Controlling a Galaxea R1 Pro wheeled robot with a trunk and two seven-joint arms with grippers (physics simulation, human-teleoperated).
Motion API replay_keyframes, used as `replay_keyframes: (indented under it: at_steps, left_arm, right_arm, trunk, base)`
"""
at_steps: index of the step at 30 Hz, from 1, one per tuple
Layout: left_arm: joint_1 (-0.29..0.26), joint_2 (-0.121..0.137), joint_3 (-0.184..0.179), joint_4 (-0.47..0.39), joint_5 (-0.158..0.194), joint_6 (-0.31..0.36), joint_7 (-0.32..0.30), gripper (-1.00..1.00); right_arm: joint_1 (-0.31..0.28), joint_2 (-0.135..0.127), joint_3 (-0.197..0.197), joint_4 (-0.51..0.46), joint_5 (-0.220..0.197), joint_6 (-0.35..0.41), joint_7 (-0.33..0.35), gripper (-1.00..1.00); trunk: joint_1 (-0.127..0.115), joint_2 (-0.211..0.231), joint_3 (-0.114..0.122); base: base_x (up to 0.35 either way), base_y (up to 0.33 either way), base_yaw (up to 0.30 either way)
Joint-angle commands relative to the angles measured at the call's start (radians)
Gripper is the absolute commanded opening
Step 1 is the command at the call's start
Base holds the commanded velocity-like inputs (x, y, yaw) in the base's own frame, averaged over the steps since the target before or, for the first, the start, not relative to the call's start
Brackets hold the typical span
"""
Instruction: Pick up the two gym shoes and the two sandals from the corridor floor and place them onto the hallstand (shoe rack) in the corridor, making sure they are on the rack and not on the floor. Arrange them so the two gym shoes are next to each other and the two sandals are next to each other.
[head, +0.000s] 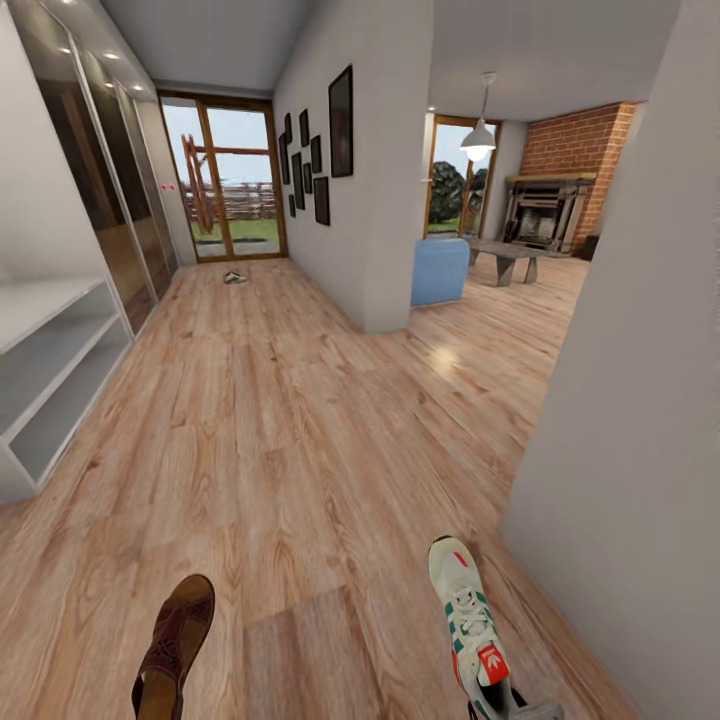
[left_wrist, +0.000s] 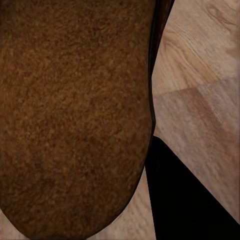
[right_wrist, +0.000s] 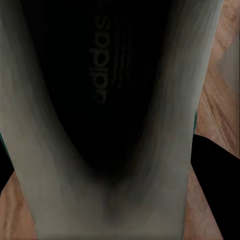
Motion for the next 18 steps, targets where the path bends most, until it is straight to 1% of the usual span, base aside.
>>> replay_keyframes:
  at_steps: [1,10,18]
  left_arm:
    - [0.000,-0.001,0.006,-0.001,-0.014,-0.001,-0.003,-1.00]
    - [0.000,-0.001,0.006,-0.001,-0.014,-0.001,-0.004,-1.00]
    - [0.000,-0.001,0.006,0.000,-0.016,-0.001,-0.005,-1.00]
  right_arm:
    - [0.000,-0.001,0.008,0.000,0.002,-0.001,-0.011,-1.00]
    - [0.000,-0.001,0.008,0.000,0.002,-0.001,-0.011,-1.00]
    - [0.000,-0.001,0.008,0.000,0.002,-0.001,-0.011,-1.00]
  trunk:
    - [-0.004,0.007,0.004]
    - [-0.039,0.070,0.046]
    - [-0.039,0.070,0.059]
  base:
    - [0.000,0.000,0.000]
    - [0.000,0.000,0.000]
    - [0.000,0.000,0.000]
